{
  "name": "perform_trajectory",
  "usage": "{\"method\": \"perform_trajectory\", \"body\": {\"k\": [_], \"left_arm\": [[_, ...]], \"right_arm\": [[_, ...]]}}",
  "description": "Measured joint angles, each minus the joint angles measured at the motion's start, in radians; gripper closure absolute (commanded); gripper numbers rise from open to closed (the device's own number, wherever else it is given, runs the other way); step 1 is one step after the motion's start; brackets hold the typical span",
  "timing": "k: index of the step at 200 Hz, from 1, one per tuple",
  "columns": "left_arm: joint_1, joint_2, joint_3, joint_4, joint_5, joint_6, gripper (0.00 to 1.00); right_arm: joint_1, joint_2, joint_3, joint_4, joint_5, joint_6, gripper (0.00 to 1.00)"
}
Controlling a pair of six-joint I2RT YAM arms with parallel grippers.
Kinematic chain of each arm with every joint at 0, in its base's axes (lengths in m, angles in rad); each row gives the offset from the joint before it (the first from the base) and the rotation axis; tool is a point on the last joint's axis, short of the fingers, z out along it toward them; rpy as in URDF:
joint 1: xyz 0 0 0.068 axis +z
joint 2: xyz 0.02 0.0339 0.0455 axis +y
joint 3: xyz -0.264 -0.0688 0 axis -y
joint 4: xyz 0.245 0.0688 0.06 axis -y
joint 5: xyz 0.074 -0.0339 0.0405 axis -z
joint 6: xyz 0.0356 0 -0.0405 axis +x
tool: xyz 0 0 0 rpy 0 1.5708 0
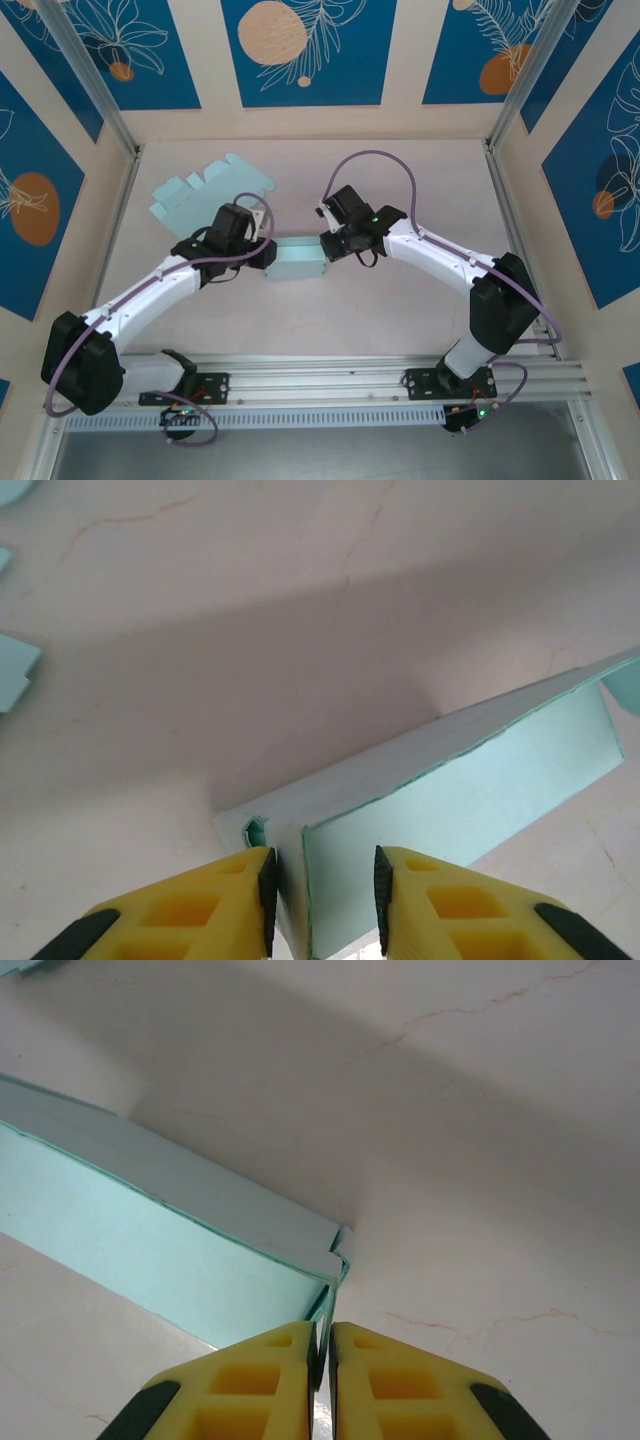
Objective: Fold the paper box
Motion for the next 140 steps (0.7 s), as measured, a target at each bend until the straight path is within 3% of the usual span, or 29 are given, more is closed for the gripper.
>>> {"method": "perform_trajectory", "body": {"k": [67, 115, 140], "left_arm": [[-0.002, 0.007, 0.035, -0.066, -0.09, 0.043, 0.7], [-0.002, 0.029, 0.039, -0.076, -0.101, 0.06, 0.92], [-0.003, 0.029, 0.044, -0.074, -0.093, 0.058, 0.98]], "right_arm": [[0.0, 0.0, 0.0, 0.0, 0.0, 0.0, 0.86], [0.001, 0.0, 0.0, 0.001, 0.0, 0.002, 0.87], [0.005, 0.0, 0.0, 0.001, 0.0, 0.008, 0.93]]}}
